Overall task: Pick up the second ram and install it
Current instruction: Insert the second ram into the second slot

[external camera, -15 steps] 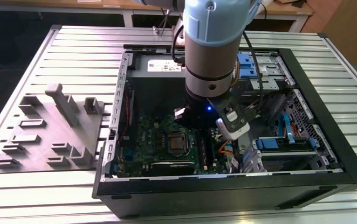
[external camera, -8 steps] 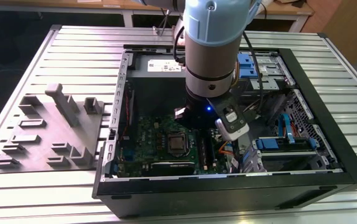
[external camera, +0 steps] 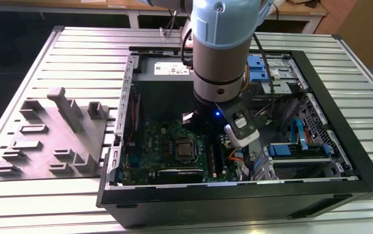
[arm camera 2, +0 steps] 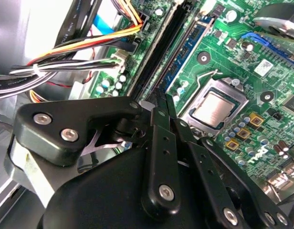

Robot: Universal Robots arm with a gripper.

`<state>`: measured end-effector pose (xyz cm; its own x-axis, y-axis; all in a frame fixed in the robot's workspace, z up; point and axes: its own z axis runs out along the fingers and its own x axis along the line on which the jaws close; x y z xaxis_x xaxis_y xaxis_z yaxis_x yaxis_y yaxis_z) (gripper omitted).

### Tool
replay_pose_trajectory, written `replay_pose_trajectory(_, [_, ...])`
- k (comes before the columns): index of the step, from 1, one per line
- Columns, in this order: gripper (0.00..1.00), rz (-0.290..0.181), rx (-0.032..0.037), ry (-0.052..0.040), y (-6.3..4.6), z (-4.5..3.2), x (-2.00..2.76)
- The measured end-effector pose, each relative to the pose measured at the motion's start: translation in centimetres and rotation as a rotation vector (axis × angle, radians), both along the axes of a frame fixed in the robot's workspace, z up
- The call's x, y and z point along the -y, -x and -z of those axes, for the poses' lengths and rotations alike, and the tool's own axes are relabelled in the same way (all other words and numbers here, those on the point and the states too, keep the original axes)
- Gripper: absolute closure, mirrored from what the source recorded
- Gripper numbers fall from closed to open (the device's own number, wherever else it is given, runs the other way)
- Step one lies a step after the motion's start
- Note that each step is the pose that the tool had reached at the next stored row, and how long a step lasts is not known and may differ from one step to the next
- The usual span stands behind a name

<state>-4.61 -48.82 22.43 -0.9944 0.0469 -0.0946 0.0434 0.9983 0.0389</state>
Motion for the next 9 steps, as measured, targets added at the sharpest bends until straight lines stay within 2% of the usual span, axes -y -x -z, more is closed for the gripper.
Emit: replay_pose_trajectory(9, [0.89, -0.002, 0.0001, 0.0001, 0.07, 0.07, -0.12])
